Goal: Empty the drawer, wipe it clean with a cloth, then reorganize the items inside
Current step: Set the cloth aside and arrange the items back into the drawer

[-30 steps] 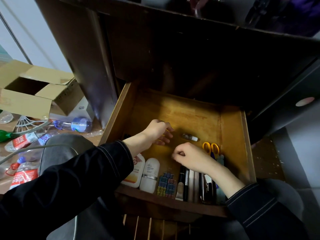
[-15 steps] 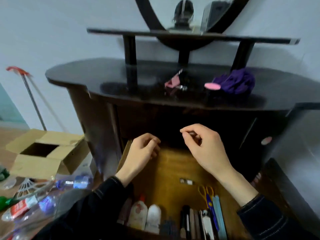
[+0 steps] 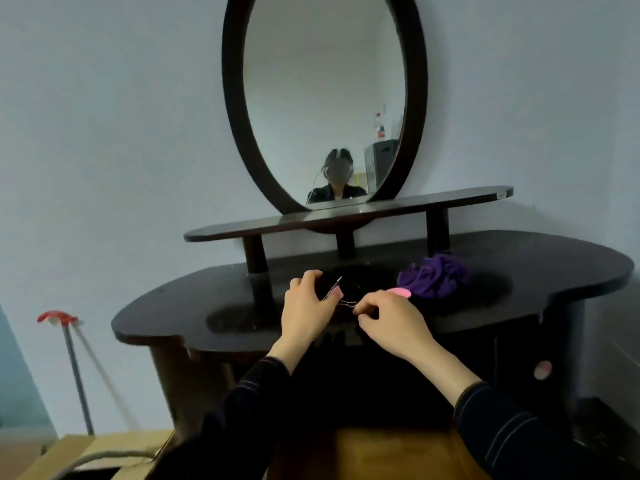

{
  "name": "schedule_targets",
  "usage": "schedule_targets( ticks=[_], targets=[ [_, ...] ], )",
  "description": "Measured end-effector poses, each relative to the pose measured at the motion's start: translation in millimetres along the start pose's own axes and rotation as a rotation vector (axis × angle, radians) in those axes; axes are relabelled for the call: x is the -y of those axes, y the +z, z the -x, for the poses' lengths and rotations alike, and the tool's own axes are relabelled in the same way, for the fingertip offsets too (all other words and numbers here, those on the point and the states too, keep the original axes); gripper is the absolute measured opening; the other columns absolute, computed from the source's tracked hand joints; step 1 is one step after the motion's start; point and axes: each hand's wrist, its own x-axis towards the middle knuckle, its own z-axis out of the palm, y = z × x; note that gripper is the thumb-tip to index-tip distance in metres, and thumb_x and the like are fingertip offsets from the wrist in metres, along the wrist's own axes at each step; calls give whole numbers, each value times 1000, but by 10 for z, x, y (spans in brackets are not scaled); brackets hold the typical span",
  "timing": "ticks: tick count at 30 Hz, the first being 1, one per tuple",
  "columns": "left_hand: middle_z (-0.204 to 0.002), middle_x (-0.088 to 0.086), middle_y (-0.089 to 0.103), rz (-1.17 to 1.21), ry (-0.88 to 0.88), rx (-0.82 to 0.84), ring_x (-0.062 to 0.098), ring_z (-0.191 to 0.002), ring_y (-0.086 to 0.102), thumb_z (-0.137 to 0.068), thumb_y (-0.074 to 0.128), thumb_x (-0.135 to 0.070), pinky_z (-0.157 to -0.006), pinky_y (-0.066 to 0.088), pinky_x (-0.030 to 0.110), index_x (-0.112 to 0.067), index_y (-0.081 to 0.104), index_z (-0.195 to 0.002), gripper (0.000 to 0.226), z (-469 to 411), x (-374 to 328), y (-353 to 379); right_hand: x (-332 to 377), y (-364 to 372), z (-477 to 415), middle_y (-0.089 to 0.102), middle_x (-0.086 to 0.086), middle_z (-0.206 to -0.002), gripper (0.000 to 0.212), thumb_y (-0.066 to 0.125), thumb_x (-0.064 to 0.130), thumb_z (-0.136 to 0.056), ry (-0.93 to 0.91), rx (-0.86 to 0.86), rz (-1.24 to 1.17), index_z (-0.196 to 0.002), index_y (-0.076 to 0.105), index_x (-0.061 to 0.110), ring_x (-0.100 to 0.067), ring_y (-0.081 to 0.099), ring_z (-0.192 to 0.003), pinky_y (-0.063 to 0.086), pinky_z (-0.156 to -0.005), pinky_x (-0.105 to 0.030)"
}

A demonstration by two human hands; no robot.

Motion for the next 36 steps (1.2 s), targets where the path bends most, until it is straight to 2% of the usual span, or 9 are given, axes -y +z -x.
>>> schedule_targets(
  ticks=[3,7,11,14,18,22,27,32,36],
  targets=[
    [-135,8,48,-216,-63,122,32,-127,46,-93,56,-55,-98,44,41,-34,44,-146,58,-269,74,135,-33,-105,-33,70,18,-76,15,66,19,-88,71,-34,-312,-89,76,30,3,63,-72,51,-81,-25],
    [-101,4,63,-291,34,135,30,-103,56,-104,42,-37,-83,50,41,-19,65,-96,30,-332,104,210,-148,-240,-23,64,9,-58,15,66,12,-89,127,-13,-590,-90,76,23,-6,56,-49,46,-52,-21],
    [-74,2,71,228,-63,103,5,-58,62,-104,42,-19,-53,43,20,-10,59,-76,34,-200,120,62,-262,-301,-56,63,-4,-76,14,67,8,-90,195,-138,-756,-100,70,17,-8,54,-54,41,-47,-20],
    [-85,14,76,730,-222,143,15,-51,61,-103,37,-7,-43,43,22,-1,62,-97,27,-123,140,-113,-316,-244,-110,61,-2,-98,27,74,19,-86,203,-306,-460,-109,62,22,-4,60,-72,43,-55,-9],
    [-102,30,72,1111,-362,194,21,-43,51,-101,38,-10,-35,33,21,-8,51,-118,21,-43,175,-274,-271,-171,-169,48,8,-128,51,67,42,-88,173,-134,82,-135,48,32,-8,62,-91,44,-65,-25],
    [-106,31,68,1295,-428,233,20,-48,50,-102,40,-19,-37,35,21,-19,51,-129,29,38,205,-361,-233,-104,-197,51,3,-134,45,60,41,-93,169,-81,298,-135,52,29,-18,65,-98,46,-71,-32],
    [-112,24,58,1321,-404,351,21,-62,52,-85,47,-27,-49,39,27,-4,54,-133,54,140,166,-447,-274,-123,-165,52,7,-126,50,66,53,-82,147,-63,234,-128,55,34,-17,63,-98,43,-73,-32],
    [-100,19,64,1159,-163,296,14,-54,47,-89,64,-15,-44,30,22,-10,64,-103,15,432,43,-403,-219,-251,43,65,16,-101,37,81,48,-75,71,-117,-162,-106,67,33,-4,63,-93,45,-74,-25],
    [-99,11,65,1017,-7,537,12,-58,46,-90,71,-33,-45,30,21,-20,67,-102,19,1022,201,-257,-157,-253,580,71,14,-95,31,86,30,-73,-126,-85,-564,-101,72,29,0,64,-89,50,-78,-21]
  ],
)
